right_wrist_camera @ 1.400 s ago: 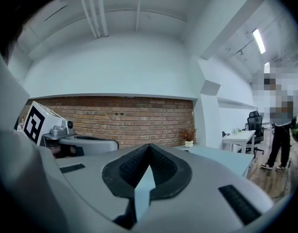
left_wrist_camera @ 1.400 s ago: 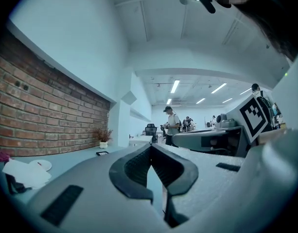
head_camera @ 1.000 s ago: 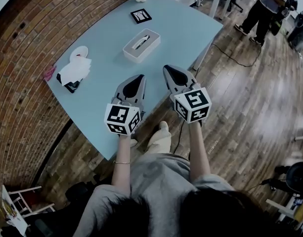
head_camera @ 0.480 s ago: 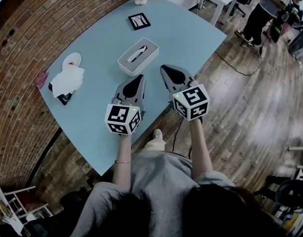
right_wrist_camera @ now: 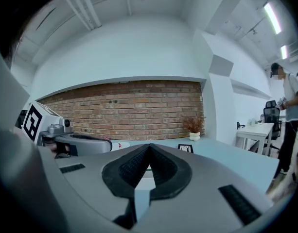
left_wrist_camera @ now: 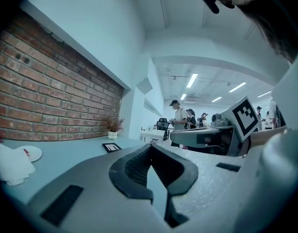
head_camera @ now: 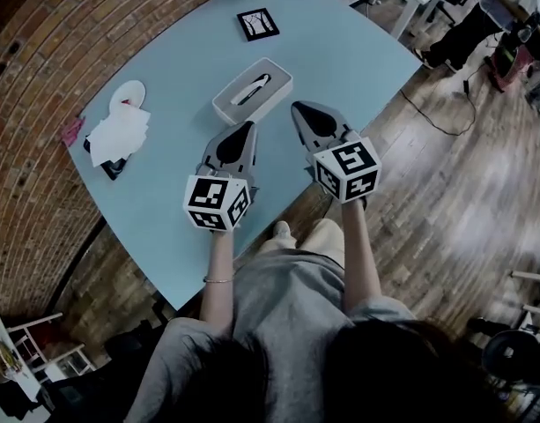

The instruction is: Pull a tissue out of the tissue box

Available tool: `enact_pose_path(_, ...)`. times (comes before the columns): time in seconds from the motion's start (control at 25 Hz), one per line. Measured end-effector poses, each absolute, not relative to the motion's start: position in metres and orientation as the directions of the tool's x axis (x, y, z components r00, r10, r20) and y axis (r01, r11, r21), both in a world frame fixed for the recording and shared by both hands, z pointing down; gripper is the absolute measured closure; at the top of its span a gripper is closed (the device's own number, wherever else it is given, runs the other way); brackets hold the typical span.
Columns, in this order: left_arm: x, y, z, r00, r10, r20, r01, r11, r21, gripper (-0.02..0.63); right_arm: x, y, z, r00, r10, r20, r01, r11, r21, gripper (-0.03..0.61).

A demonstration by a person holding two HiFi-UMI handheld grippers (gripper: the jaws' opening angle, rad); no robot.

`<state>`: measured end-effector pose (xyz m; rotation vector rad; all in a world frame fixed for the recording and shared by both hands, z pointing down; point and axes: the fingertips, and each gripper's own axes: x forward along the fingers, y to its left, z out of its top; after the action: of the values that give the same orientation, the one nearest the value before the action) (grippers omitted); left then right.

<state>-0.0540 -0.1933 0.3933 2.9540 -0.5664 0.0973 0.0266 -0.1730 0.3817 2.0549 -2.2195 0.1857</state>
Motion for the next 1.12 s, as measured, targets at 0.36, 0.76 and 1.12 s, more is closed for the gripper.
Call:
enact_pose_path(0.36,-0.035,-0.198,0.401,0.921,-0.375,0.105,-0.387,-0.913,0.127,0.611,0.046,-0.185,0.376,-0.101,-0.982,0.158,-0.995,0.101,-0.006,0.58)
enact_pose_path(0.76,-0.022,-0.222,0.413,0.854,-0.499,0.148,-0.518,-0.842,0.149,0.611,0.054,-0.222,0.379,-0.261,-0.945,0.2,-0.963,0.268,0.012,0.58)
enact_pose_path(1.12,0.008,-0.227,0.413,0.736,-0.659,0.158,-0.677,-0.719,0.156,0.611,0.077,-0.241,0.387,-0.469,-0.847,0.249,-0.873,0.487,0.013,0.58)
